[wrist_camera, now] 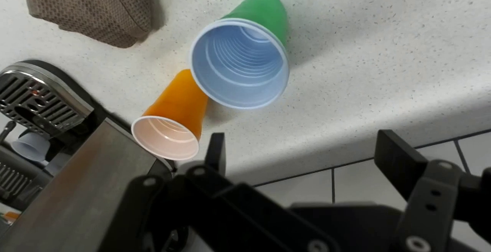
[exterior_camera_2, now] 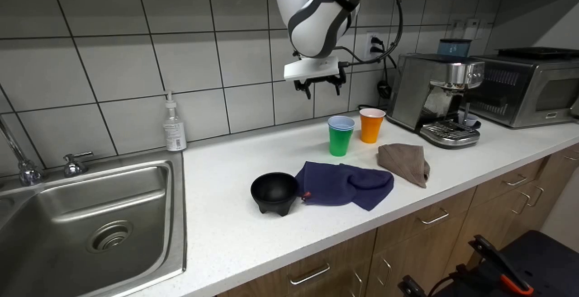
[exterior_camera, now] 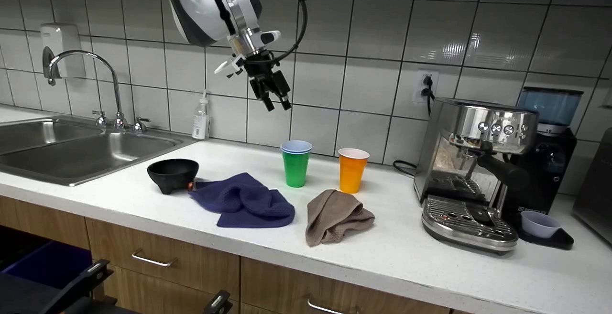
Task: Stack up the plastic cups
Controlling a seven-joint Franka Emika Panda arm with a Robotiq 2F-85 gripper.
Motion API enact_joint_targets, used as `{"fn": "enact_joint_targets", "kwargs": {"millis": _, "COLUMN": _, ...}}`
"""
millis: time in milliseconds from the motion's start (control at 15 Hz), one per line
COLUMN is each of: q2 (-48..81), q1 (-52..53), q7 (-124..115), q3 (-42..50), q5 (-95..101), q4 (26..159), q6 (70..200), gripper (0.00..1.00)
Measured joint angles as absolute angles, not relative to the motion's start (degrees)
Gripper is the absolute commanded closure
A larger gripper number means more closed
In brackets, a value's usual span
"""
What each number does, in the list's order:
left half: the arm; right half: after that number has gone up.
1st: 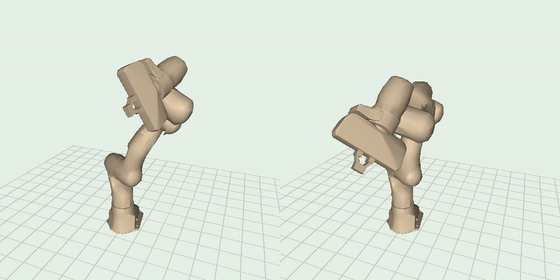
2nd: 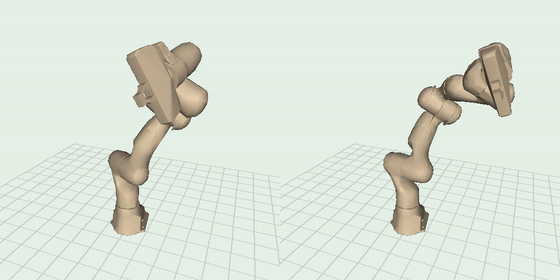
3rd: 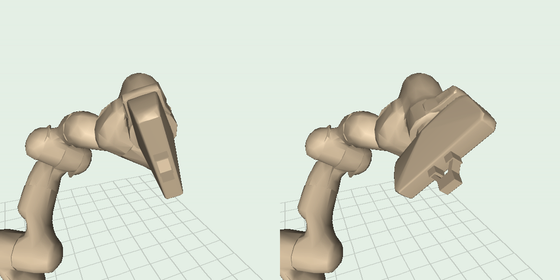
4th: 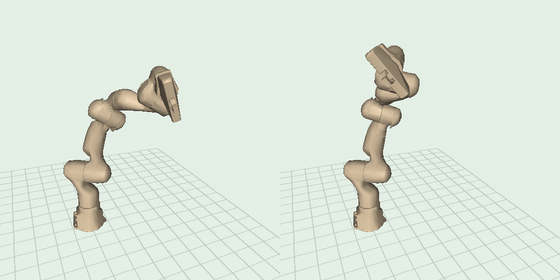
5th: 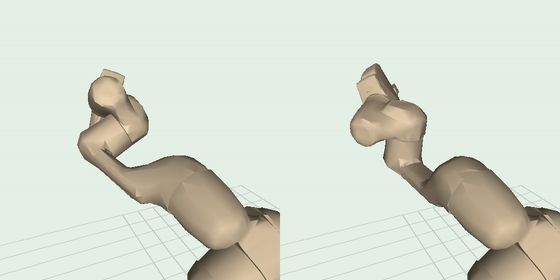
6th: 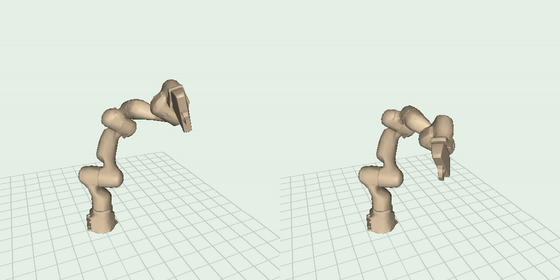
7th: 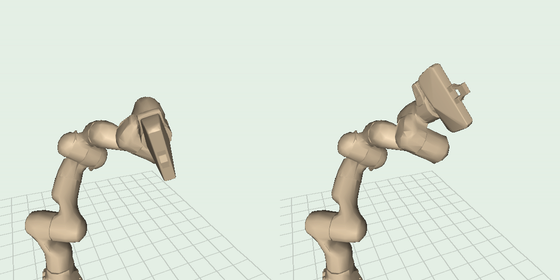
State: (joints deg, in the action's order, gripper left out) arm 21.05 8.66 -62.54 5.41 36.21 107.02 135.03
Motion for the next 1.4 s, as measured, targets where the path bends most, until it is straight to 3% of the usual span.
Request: {"fn": "enact_joint_targets", "kwargs": {"millis": 1400, "q2": 7.6, "q1": 9.4, "q7": -62.3, "q3": 3.7, "q5": 36.2, "q4": 122.9, "q6": 132.4, "gripper": 0.0}}
